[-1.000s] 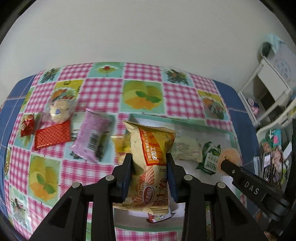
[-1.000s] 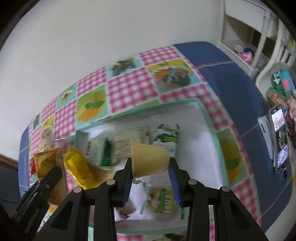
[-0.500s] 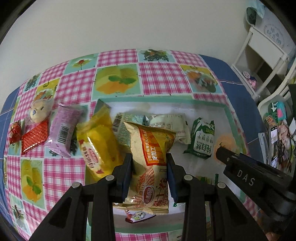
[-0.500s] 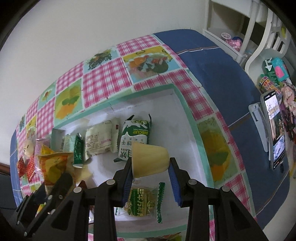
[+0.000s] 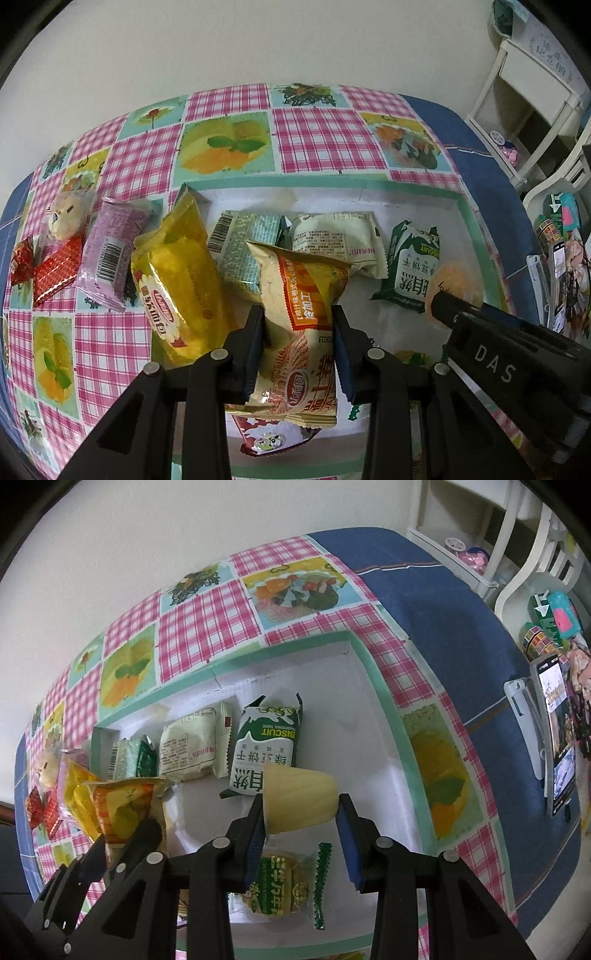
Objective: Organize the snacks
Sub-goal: 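Carry the cream bread packet and yellow cup over the white tray, then lower both items into the tray and open both tools to release them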
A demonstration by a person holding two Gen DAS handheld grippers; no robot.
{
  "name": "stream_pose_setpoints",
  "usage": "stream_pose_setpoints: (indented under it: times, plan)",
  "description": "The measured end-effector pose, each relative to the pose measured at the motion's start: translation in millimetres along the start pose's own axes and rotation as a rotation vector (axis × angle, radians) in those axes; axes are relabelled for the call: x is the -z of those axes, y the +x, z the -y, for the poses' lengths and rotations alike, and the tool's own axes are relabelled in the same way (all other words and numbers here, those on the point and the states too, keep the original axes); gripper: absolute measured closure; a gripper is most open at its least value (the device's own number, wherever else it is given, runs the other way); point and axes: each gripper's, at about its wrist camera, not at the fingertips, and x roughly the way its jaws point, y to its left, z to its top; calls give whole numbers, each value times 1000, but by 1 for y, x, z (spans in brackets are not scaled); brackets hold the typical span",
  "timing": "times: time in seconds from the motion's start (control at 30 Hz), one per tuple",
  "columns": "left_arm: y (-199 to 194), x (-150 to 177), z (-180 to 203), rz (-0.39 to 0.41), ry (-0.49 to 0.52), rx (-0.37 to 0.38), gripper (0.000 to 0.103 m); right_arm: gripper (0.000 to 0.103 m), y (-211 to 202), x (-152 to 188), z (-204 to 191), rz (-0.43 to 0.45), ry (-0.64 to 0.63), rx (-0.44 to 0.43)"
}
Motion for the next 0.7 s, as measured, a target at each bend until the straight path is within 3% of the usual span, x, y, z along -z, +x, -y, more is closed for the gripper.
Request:
stream_pose_setpoints:
  times: [0.3,0.47,0.7]
  plan:
    - [0,1,0,-6,-6,8,66,62,2,0,-4,-5,-12,9]
    - [-8,-3,0,-5,-8,6,52,60,-5,-4,-3,10,-13,14]
    - [-34,-12,-1,41,-13,21,48,54,-34,-7,-9,80,-29,1]
